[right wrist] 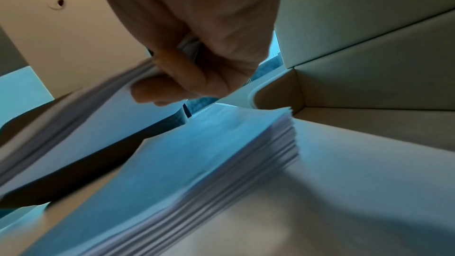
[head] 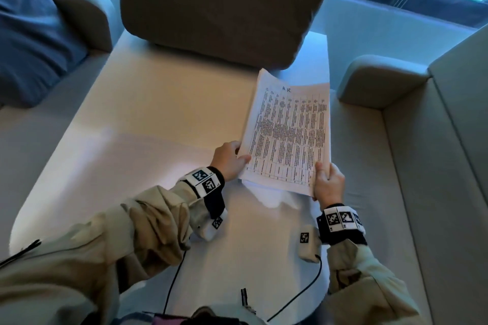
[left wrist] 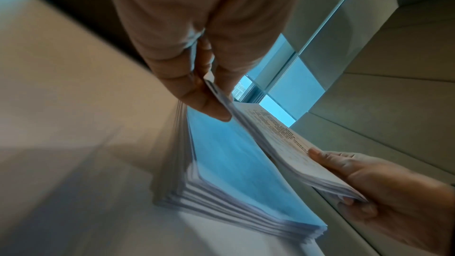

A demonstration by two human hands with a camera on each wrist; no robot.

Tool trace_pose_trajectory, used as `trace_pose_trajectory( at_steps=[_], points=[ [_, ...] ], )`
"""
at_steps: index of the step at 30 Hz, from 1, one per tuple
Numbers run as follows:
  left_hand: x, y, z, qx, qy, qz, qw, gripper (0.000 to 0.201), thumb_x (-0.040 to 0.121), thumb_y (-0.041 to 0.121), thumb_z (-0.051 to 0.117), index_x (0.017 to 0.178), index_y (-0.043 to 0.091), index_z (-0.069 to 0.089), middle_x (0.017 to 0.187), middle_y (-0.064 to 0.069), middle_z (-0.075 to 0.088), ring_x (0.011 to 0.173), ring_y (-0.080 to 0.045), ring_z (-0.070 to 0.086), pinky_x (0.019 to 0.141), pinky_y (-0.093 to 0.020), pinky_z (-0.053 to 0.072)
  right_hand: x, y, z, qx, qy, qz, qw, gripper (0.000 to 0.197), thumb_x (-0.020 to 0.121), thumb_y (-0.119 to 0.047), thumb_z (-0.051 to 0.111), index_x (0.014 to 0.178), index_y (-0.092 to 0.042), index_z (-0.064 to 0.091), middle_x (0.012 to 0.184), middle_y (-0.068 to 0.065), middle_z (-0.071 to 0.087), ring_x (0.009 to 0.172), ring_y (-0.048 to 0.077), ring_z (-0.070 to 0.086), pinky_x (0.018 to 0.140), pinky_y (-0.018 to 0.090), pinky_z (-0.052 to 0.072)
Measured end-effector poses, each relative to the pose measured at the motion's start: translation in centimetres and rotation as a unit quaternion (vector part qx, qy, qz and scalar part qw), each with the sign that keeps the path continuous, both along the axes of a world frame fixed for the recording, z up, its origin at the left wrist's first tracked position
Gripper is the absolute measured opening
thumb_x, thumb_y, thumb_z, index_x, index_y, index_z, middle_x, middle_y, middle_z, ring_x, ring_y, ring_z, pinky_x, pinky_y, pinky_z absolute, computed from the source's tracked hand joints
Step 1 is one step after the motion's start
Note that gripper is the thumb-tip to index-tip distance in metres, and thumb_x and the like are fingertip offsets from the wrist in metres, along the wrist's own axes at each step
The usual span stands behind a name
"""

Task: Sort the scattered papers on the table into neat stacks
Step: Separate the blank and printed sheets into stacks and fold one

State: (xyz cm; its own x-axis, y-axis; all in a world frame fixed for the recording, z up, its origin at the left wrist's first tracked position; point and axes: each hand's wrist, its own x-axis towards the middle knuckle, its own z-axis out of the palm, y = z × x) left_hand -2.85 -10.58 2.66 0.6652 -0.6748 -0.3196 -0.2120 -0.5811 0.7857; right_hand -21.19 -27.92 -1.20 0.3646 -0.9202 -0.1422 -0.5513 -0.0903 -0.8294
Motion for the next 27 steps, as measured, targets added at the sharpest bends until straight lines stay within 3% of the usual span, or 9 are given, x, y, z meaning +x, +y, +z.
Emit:
trace_pose_trajectory(
  at_steps=[3, 6, 10, 14, 16, 20, 23, 27],
  points=[
    [-1.0, -1.3, -0.8, 0.008, -0.005, 0.027, 1.0, 0.02, 0.087, 0.024, 0.063, 0.099, 0.008, 0.066, 0.091, -0.009, 0.067, 0.084, -0.025, 0.059, 0.067, -0.025, 0.039, -0.7, -1.3, -0.9, 0.012, -0.006, 0.0, 1.0, 0.025, 0.094, -0.037, 0.051, 0.098, -0.015, 0.063, 0.08, 0.0, 0.065, 0.075, 0.03, 0.065, 0.048, 0.023, 0.048],
    [-1.5, -2.1, -1.8, 0.008, -0.003, 0.058, 0.998, 0.021, 0.086, 0.024, 0.066, 0.095, 0.005, 0.067, 0.091, -0.013, 0.069, 0.085, -0.028, 0.061, 0.07, -0.031, 0.044, -0.7, -2.0, -0.6, 0.023, -0.018, 0.002, 1.0, 0.018, 0.096, -0.029, 0.051, 0.1, -0.016, 0.062, 0.084, 0.005, 0.067, 0.074, 0.026, 0.064, 0.057, 0.033, 0.055],
    [-2.2, -2.7, -2.7, 0.006, -0.002, 0.091, 0.996, 0.021, 0.085, 0.024, 0.067, 0.095, 0.006, 0.067, 0.092, -0.012, 0.07, 0.086, -0.028, 0.063, 0.075, -0.03, 0.046, -0.7, -2.7, -1.0, 0.042, -0.022, 0.012, 0.999, 0.022, 0.097, -0.031, 0.051, 0.103, -0.013, 0.062, 0.085, 0.004, 0.067, 0.071, 0.024, 0.064, 0.053, 0.029, 0.053],
    [-3.0, -2.8, -3.4, 0.009, -0.005, 0.103, 0.995, 0.021, 0.085, 0.022, 0.067, 0.101, 0.008, 0.066, 0.095, -0.004, 0.07, 0.082, -0.019, 0.06, 0.072, -0.021, 0.041, -0.9, -3.2, -2.3, 0.044, -0.009, 0.02, 0.999, 0.022, 0.093, -0.038, 0.055, 0.099, -0.018, 0.063, 0.093, 0.009, 0.07, 0.083, 0.031, 0.068, 0.068, 0.05, 0.057],
    [-3.3, -2.8, -3.7, 0.003, -0.002, 0.11, 0.994, 0.023, 0.084, 0.02, 0.068, 0.105, 0.009, 0.065, 0.099, -0.004, 0.069, 0.086, -0.018, 0.062, 0.076, -0.022, 0.045, -0.9, -3.2, -2.3, 0.046, 0.01, 0.024, 0.999, 0.023, 0.093, -0.037, 0.055, 0.101, -0.017, 0.062, 0.095, 0.01, 0.07, 0.086, 0.031, 0.068, 0.073, 0.053, 0.057],
    [-3.6, -2.7, -3.8, -0.023, 0.003, 0.126, 0.992, 0.032, 0.084, 0.015, 0.069, 0.114, 0.01, 0.061, 0.106, -0.003, 0.069, 0.087, -0.013, 0.062, 0.081, -0.021, 0.048, -1.0, -3.6, -2.3, 0.019, 0.053, 0.033, 0.998, 0.029, 0.096, -0.033, 0.052, 0.103, -0.006, 0.061, 0.099, 0.01, 0.068, 0.089, 0.027, 0.065, 0.082, 0.044, 0.055],
    [-3.6, -2.7, -3.6, -0.037, -0.004, 0.132, 0.991, 0.035, 0.085, 0.013, 0.068, 0.118, 0.011, 0.06, 0.105, -0.002, 0.069, 0.084, -0.01, 0.06, 0.079, -0.018, 0.046, -1.0, -3.8, -2.0, 0.004, 0.074, 0.035, 0.997, 0.025, 0.096, -0.03, 0.052, 0.094, -0.007, 0.059, 0.091, 0.011, 0.067, 0.08, 0.023, 0.061, 0.075, 0.032, 0.051],
    [-3.6, -2.7, -3.7, -0.038, -0.007, 0.129, 0.991, 0.036, 0.085, 0.014, 0.068, 0.119, 0.011, 0.059, 0.106, -0.002, 0.068, 0.086, -0.01, 0.061, 0.081, -0.019, 0.047, -0.9, -3.9, -1.7, -0.008, 0.085, 0.038, 0.996, 0.026, 0.097, -0.03, 0.051, 0.094, -0.006, 0.06, 0.089, 0.012, 0.068, 0.078, 0.023, 0.06, 0.07, 0.028, 0.046]
  ],
)
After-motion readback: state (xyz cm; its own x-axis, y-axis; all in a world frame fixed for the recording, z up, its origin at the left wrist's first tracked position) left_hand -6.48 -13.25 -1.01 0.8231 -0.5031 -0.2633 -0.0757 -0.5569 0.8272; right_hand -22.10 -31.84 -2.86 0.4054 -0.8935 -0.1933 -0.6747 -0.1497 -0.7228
